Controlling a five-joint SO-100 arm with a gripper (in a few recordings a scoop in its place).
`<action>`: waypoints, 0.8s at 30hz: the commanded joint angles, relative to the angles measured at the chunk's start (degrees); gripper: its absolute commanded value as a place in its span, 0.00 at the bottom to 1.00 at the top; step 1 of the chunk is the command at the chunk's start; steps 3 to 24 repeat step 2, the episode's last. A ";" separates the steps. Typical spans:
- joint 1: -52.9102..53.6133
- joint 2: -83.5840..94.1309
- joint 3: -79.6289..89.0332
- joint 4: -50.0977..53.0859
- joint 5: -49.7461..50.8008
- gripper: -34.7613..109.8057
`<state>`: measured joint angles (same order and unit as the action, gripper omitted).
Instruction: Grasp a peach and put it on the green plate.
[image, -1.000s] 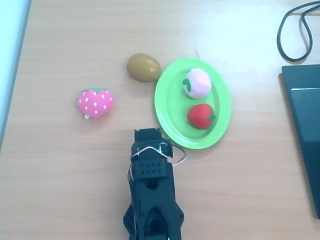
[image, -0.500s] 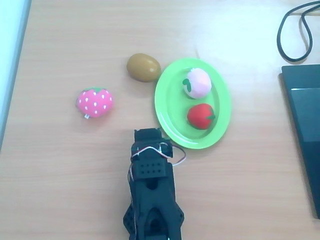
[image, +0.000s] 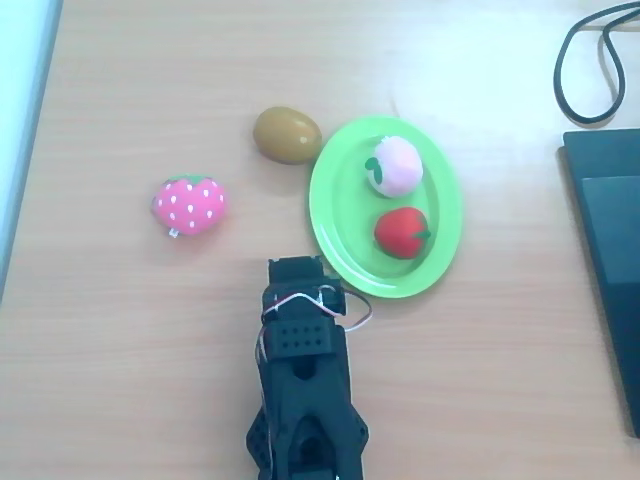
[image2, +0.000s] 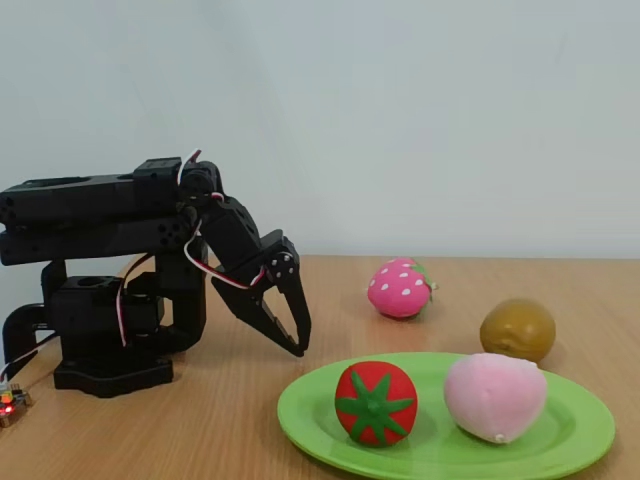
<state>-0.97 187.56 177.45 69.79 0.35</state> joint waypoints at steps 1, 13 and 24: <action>-0.62 1.23 0.26 0.97 0.62 0.18; -0.62 1.23 0.26 0.97 0.62 0.18; -0.62 1.23 0.26 0.97 0.62 0.18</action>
